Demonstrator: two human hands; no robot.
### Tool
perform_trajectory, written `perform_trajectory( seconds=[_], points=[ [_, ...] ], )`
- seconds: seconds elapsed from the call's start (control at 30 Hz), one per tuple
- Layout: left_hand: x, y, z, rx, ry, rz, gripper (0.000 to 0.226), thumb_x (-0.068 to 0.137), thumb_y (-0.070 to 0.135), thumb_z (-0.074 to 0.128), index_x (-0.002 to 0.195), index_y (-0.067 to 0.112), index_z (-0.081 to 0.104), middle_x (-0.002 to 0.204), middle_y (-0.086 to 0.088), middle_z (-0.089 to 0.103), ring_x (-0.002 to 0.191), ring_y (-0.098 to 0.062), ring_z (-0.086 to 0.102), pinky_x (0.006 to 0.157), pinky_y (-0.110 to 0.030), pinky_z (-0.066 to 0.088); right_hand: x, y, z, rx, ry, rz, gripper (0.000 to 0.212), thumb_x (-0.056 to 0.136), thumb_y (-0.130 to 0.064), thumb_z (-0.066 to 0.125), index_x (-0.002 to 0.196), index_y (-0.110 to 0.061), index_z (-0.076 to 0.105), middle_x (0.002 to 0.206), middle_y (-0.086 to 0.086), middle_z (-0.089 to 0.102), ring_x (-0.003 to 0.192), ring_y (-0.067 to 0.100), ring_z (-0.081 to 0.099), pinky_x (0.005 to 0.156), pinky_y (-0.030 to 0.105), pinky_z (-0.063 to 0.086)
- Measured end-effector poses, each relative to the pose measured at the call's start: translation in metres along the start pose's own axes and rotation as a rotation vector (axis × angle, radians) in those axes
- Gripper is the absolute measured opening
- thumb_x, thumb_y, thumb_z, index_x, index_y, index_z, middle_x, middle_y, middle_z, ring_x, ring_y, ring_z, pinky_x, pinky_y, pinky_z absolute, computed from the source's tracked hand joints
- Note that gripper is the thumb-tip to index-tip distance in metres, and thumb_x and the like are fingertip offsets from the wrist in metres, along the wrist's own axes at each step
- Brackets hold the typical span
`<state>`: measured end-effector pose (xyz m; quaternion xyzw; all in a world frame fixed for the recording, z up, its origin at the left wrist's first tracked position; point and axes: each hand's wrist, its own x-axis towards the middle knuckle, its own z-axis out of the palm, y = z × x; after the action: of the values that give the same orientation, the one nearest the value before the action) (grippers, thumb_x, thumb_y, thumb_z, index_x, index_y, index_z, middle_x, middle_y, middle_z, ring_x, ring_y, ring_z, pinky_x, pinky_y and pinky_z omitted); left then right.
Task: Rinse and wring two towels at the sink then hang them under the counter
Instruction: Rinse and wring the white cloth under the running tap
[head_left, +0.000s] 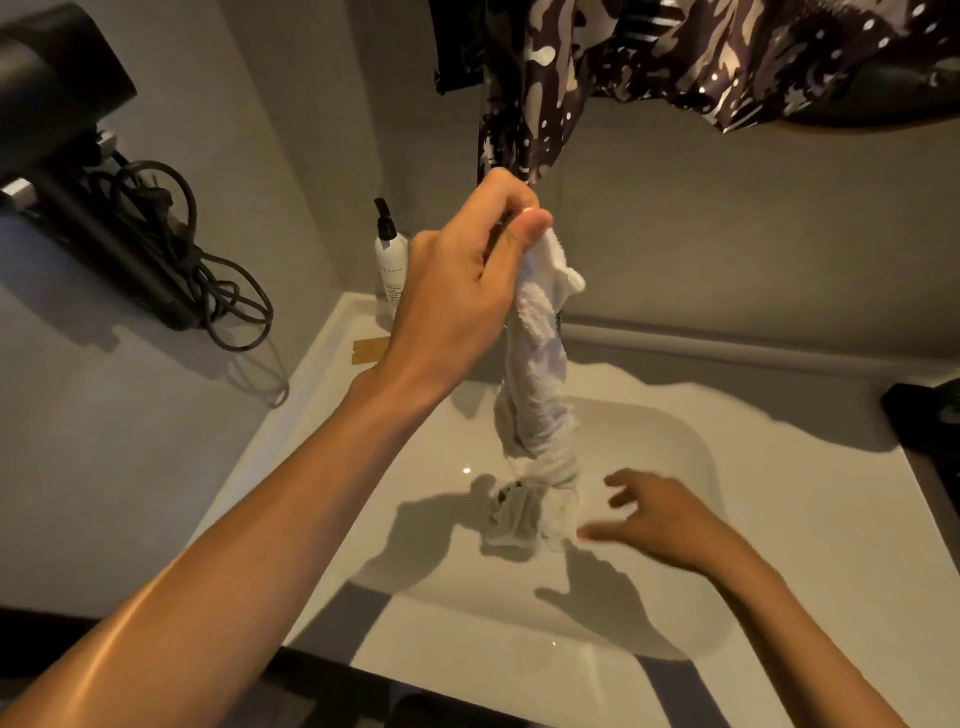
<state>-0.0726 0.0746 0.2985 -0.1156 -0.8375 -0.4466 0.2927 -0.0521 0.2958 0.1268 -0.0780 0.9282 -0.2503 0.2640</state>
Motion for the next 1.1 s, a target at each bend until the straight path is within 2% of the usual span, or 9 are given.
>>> perform_trajectory(
  seconds=[0.1,0.27,0.37,0.43,0.53,0.67,0.8,1.0,1.1],
  points=[
    [0.01,0.013,0.004,-0.109,-0.12,-0.006,0.021,0.102,0.028,0.05,0.091,0.012,0.057,0.073,-0.017,0.06,0.065,-0.038,0.059,0.056,-0.05,0.053,-0.006,-0.03,-0.031,0.39,0.439,-0.216,0.077,0.07,-0.059,0.078,0.136,-0.027,0.054,0.134,-0.008,0.062,0.115,0.012,0.061,0.097,0.033,0.051],
    [0.028,0.006,0.009,-0.529,-0.175,-0.304,0.021,0.104,0.027,0.049,0.087,0.015,0.054,0.07,-0.011,0.047,0.054,-0.023,0.042,0.044,-0.036,0.033,0.004,-0.089,-0.056,0.634,0.153,-0.476,0.046,0.082,-0.036,0.079,0.125,-0.033,0.062,0.12,-0.02,0.07,0.11,-0.007,0.064,0.096,0.022,0.052],
    [0.031,-0.014,0.004,-0.791,-0.107,-0.557,0.025,0.105,0.03,0.045,0.103,0.009,0.058,0.083,-0.01,0.059,0.072,-0.022,0.058,0.063,-0.037,0.051,0.01,-0.101,-0.053,0.706,0.206,-0.481,0.008,0.085,-0.024,0.078,0.092,-0.022,0.074,0.084,-0.014,0.076,0.078,-0.002,0.07,0.071,0.02,0.055],
    [0.017,-0.037,0.004,-0.865,-0.071,-0.699,0.038,0.105,0.037,0.043,0.119,0.005,0.058,0.101,-0.008,0.071,0.092,-0.02,0.07,0.081,-0.034,0.058,0.01,-0.107,-0.046,0.812,0.253,-0.467,0.006,0.086,-0.025,0.078,0.086,-0.021,0.074,0.075,-0.013,0.076,0.07,0.0,0.069,0.063,0.018,0.054],
    [-0.037,-0.069,0.015,-0.502,-0.219,-0.882,0.057,0.098,0.06,0.04,0.126,0.016,0.063,0.112,-0.005,0.075,0.1,-0.018,0.071,0.086,-0.03,0.055,0.014,-0.113,-0.036,0.934,0.214,-0.376,0.019,0.091,-0.034,0.071,0.097,-0.017,0.076,0.087,-0.005,0.079,0.078,0.008,0.074,0.067,0.024,0.057],
    [-0.088,-0.072,0.025,-0.444,-0.411,-0.954,0.054,0.092,0.065,0.047,0.116,0.024,0.072,0.107,0.004,0.078,0.1,-0.009,0.073,0.09,-0.028,0.054,0.019,-0.112,-0.028,0.987,0.125,-0.215,0.025,0.098,-0.026,0.051,0.083,-0.011,0.065,0.072,0.003,0.062,0.072,0.025,0.057,0.067,0.037,0.046],
    [-0.096,-0.073,0.032,-0.427,-0.272,-0.927,0.044,0.082,0.06,0.066,0.108,0.026,0.074,0.1,0.001,0.079,0.096,-0.014,0.074,0.091,-0.038,0.057,0.011,-0.104,-0.028,0.509,0.059,-0.401,0.032,0.104,-0.019,0.044,0.083,-0.004,0.062,0.07,0.002,0.066,0.06,0.014,0.065,0.056,0.029,0.051],
    [-0.095,-0.085,0.023,-0.064,-0.171,-0.697,0.044,0.084,0.047,0.06,0.079,0.004,0.062,0.07,-0.015,0.06,0.063,-0.009,0.047,0.06,-0.029,0.038,0.017,-0.075,-0.042,0.447,0.361,-0.349,0.02,0.095,-0.019,0.063,0.083,-0.014,0.078,0.071,0.005,0.075,0.062,0.012,0.065,0.065,0.042,0.057],
    [-0.093,-0.084,0.02,0.123,-0.206,-0.581,0.039,0.097,0.024,0.054,0.063,0.019,0.035,0.056,0.002,0.038,0.051,-0.004,0.036,0.049,-0.021,0.027,0.011,-0.073,-0.049,0.166,0.553,-0.456,0.018,0.097,-0.025,0.06,0.091,-0.02,0.076,0.077,-0.002,0.075,0.072,0.017,0.068,0.07,0.041,0.057]
  ],
)
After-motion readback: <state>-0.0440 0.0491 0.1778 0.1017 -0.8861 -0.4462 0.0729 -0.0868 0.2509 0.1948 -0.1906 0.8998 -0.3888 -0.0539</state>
